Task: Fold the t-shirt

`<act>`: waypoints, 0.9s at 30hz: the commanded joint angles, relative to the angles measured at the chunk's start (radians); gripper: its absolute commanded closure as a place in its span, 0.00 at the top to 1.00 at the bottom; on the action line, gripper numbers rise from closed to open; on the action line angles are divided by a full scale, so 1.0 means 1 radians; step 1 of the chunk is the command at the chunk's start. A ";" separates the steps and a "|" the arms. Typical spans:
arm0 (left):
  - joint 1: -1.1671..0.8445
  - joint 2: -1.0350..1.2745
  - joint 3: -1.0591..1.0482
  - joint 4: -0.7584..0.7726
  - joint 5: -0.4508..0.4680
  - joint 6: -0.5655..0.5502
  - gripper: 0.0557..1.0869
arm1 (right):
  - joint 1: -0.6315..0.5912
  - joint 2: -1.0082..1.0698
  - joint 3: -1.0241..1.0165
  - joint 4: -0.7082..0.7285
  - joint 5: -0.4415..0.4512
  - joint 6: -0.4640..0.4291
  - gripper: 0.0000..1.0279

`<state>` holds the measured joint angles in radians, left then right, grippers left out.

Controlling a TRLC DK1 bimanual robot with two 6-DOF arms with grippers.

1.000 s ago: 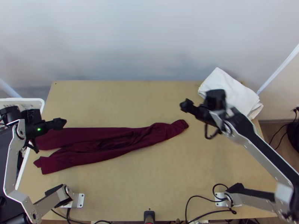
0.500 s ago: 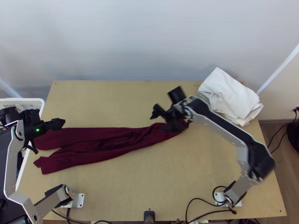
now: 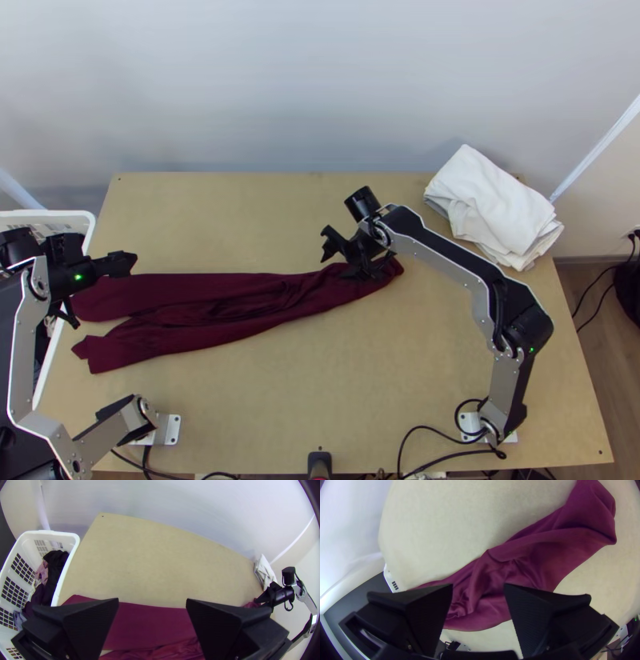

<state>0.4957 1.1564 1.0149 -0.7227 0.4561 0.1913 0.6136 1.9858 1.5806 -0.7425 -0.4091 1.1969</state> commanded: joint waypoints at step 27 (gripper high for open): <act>-0.364 0.049 -0.006 -0.164 -0.031 0.165 0.95 | 0.005 0.018 0.042 -0.006 0.116 -0.125 0.03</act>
<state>0.2276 1.1919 1.0229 -0.8486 0.4404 0.2760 0.6018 2.0731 1.6176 -0.7429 -0.3119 1.0916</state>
